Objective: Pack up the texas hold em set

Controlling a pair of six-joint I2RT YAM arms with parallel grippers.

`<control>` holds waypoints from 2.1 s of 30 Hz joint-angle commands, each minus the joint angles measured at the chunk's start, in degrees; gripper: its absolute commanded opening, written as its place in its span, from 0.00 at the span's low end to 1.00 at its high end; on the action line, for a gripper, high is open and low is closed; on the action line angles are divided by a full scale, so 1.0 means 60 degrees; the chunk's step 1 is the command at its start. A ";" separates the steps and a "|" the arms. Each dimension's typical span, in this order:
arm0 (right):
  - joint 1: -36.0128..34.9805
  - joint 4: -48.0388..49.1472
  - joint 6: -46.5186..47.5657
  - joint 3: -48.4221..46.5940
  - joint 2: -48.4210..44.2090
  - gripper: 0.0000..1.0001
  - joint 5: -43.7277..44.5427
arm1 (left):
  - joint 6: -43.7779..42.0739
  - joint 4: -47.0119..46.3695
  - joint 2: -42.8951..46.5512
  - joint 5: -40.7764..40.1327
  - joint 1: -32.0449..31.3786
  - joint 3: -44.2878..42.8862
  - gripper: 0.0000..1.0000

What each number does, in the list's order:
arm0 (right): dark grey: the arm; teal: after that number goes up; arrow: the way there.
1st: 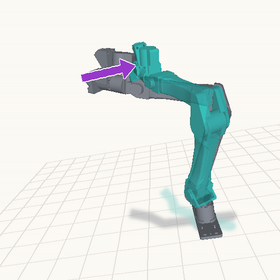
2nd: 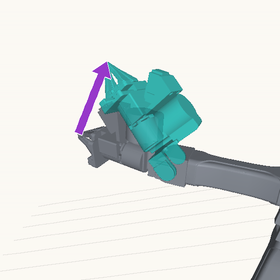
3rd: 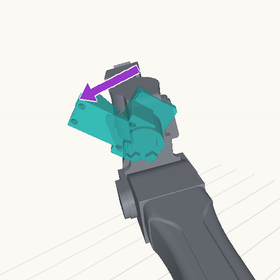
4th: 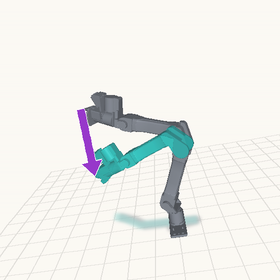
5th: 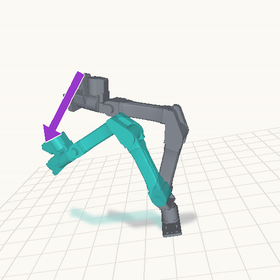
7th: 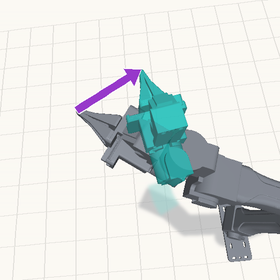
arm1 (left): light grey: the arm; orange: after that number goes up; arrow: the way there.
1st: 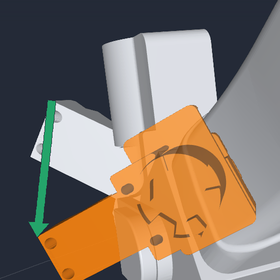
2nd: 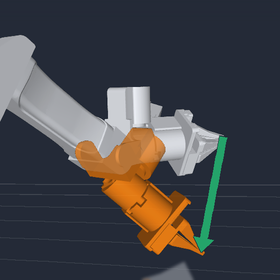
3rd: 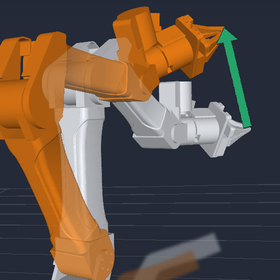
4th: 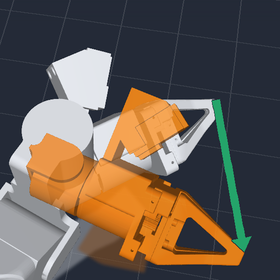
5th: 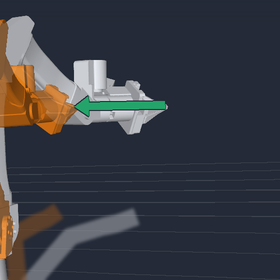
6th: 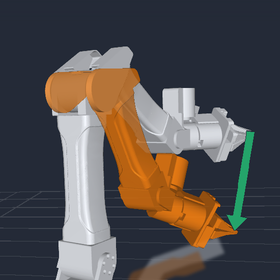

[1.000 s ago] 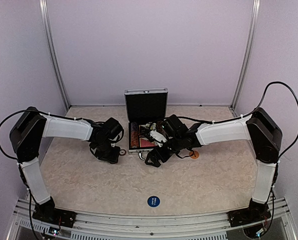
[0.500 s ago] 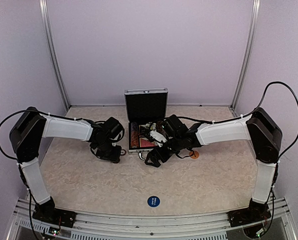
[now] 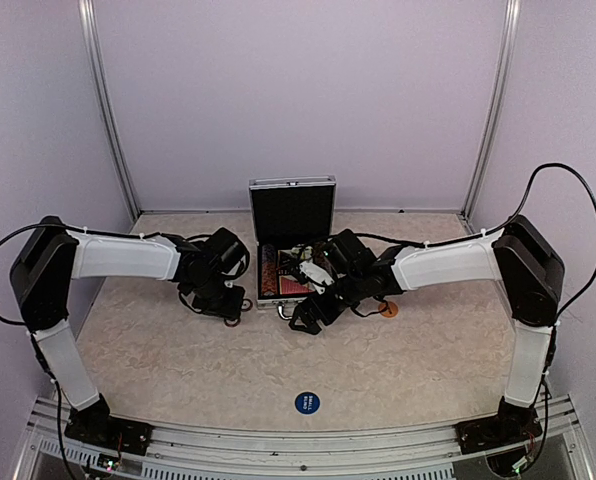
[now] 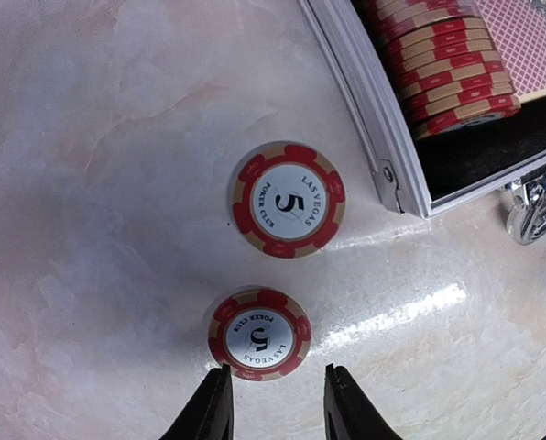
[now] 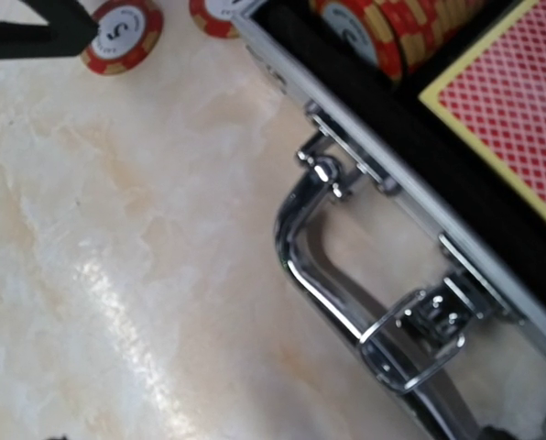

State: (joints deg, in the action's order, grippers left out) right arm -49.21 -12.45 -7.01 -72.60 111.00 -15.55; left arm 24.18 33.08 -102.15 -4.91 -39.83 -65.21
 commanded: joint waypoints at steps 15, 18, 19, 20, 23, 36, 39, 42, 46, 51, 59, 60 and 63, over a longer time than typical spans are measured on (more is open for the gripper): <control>-0.0086 0.0097 -0.0087 -0.0037 0.0106 0.97 -0.0068 | -0.0077 -0.0195 -0.0462 -0.0422 0.0064 -0.0250 0.69; -0.0089 0.0133 -0.0101 0.0026 0.0105 0.97 -0.0072 | -0.0132 -0.0371 -0.0663 -0.0328 0.0186 -0.0247 0.69; -0.0089 0.0140 -0.0106 0.0031 0.0104 0.97 -0.0074 | -0.0134 -0.0416 -0.0737 -0.0289 0.0213 -0.0270 0.69; -0.0089 0.0145 -0.0116 0.0040 0.0114 0.97 -0.0087 | -0.0134 -0.0440 -0.0786 -0.0260 0.0224 -0.0287 0.68; -0.0089 0.0148 -0.0113 0.0039 0.0110 0.97 -0.0094 | -0.0163 -0.0541 -0.0964 -0.0238 0.0259 -0.0300 0.67; -0.0077 0.0141 -0.0117 -0.0047 0.0234 0.97 -0.0123 | -0.0100 -0.0255 -0.0934 -0.0160 0.0172 -0.0241 0.47; -0.0089 0.0120 -0.0125 -0.0123 0.0263 0.97 -0.0133 | 0.0000 -0.0237 -0.0796 -0.0100 0.0098 -0.0219 0.45; -0.0089 0.0086 -0.0116 -0.0145 0.0240 0.97 -0.0128 | 0.0104 -0.0204 -0.0641 -0.0060 -0.0026 -0.0244 0.44; -0.0079 0.0064 -0.0127 -0.0152 0.0206 0.97 -0.0111 | 0.0207 -0.0123 -0.0462 -0.0062 -0.0176 -0.0409 0.44; -0.0089 0.0017 -0.0150 -0.0226 0.0206 0.97 -0.0122 | 0.0322 -0.0087 -0.0214 -0.0078 -0.0280 -0.0709 0.45; -0.0097 -0.0075 -0.0118 -0.0362 0.0230 0.97 -0.0115 | 0.0435 -0.0021 -0.0056 -0.0173 -0.0434 -0.0892 0.45; -0.0092 -0.0078 -0.0121 -0.0366 0.0253 0.97 -0.0116 | 0.0444 -0.0033 -0.0066 -0.0190 -0.0436 -0.0887 0.45; -0.0099 -0.0091 -0.0100 -0.0408 0.0286 0.97 -0.0126 | 0.0464 -0.0053 -0.0124 -0.0224 -0.0469 -0.0879 0.46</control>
State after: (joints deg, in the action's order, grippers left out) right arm -49.21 -12.60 -7.27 -73.45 111.66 -15.86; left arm 26.17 32.56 -103.81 -5.80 -42.13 -69.60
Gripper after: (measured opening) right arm 0.968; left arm 0.451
